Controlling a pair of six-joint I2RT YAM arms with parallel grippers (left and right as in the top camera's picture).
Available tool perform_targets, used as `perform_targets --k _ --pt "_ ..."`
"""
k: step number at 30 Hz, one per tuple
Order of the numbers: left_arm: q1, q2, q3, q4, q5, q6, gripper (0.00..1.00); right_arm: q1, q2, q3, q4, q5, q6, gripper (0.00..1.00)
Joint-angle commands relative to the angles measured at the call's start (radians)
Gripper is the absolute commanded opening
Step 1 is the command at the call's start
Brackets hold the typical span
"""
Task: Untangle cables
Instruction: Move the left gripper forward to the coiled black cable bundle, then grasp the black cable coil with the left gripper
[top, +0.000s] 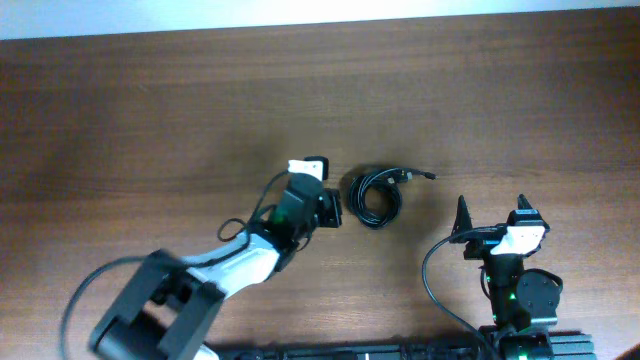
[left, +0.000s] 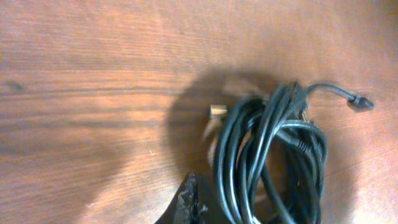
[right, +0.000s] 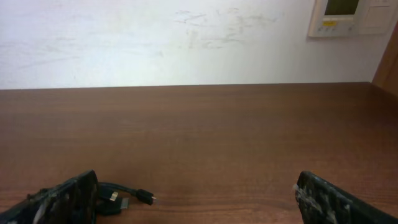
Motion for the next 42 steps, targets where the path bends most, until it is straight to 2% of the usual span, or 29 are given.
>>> perform_targets --k 1,2,3,4,5,7,9,11,13,15,17,18,23,25,26,30,32,36,38,40,42 --pt "0.038 -0.167 0.003 -0.074 -0.013 0.004 0.11 0.006 -0.006 -0.007 -0.004 -0.005 0.004 0.99" --pt "0.025 -0.19 0.003 -0.074 -0.004 0.004 0.57 0.006 -0.006 -0.007 -0.004 -0.005 0.004 0.99" --pt "0.007 -0.189 0.003 -0.07 -0.005 0.004 0.66 0.006 -0.006 -0.007 -0.004 -0.005 0.004 0.99" --pt "-0.011 -0.183 0.003 -0.07 -0.005 0.004 0.82 0.006 -0.006 -0.007 -0.004 -0.005 0.004 0.99" --pt "-0.035 -0.171 0.003 -0.066 -0.005 0.004 0.91 0.006 -0.006 -0.007 -0.004 -0.005 0.004 0.99" --pt "-0.08 -0.134 0.003 -0.016 -0.006 0.005 0.86 0.006 -0.006 -0.007 -0.004 -0.005 0.004 0.99" --pt "-0.122 -0.068 0.003 0.087 -0.016 0.005 0.86 0.006 -0.006 -0.007 -0.004 -0.005 0.004 0.99" --pt "-0.15 0.027 0.003 0.183 -0.075 0.005 0.86 0.006 -0.006 -0.007 -0.004 -0.005 0.004 0.99" --pt "-0.157 0.092 0.003 0.197 -0.146 0.004 0.84 0.006 -0.006 -0.007 -0.004 -0.005 0.004 0.99" --pt "-0.157 0.146 0.003 0.27 -0.17 0.005 0.74 0.006 -0.006 -0.007 -0.004 -0.005 0.004 0.99" --pt "-0.161 0.19 0.003 0.326 -0.17 0.005 0.57 0.006 -0.006 -0.007 -0.004 -0.005 0.004 0.99" --pt "-0.161 0.208 0.003 0.342 -0.17 0.004 0.52 0.006 -0.006 -0.007 -0.004 -0.005 0.004 0.99" --pt "-0.175 0.265 0.005 0.407 -0.167 0.004 0.43 0.006 -0.006 -0.007 -0.004 -0.005 0.004 0.99" --pt "-0.179 0.267 0.006 0.406 -0.171 0.005 0.05 0.006 -0.006 -0.007 -0.004 -0.005 0.003 0.99" --pt "-0.179 0.267 0.006 0.405 -0.17 0.004 0.0 0.006 -0.006 -0.007 -0.004 -0.005 0.004 0.99" --pt "-0.172 0.247 0.006 0.423 -0.185 0.005 0.0 0.006 -0.006 -0.007 -0.004 -0.005 0.004 0.99" --pt "-0.146 0.181 0.006 0.383 -0.253 0.02 0.0 0.006 -0.006 -0.007 -0.004 -0.005 0.004 0.99" --pt "-0.067 -0.082 0.006 0.078 -0.457 0.015 0.0 0.006 -0.006 -0.007 -0.004 -0.005 0.004 0.99" --pt "-0.051 -0.182 0.006 -0.07 -0.533 -0.031 0.0 0.006 -0.006 -0.007 -0.004 -0.005 0.004 0.99" --pt "-0.024 -0.292 0.006 -0.246 -0.548 -0.176 0.0 0.006 -0.006 -0.007 -0.004 -0.005 0.004 0.99" --pt "-0.001 -0.356 0.006 -0.433 -0.548 -0.455 0.0 0.006 -0.006 -0.007 -0.004 -0.005 0.004 0.99"
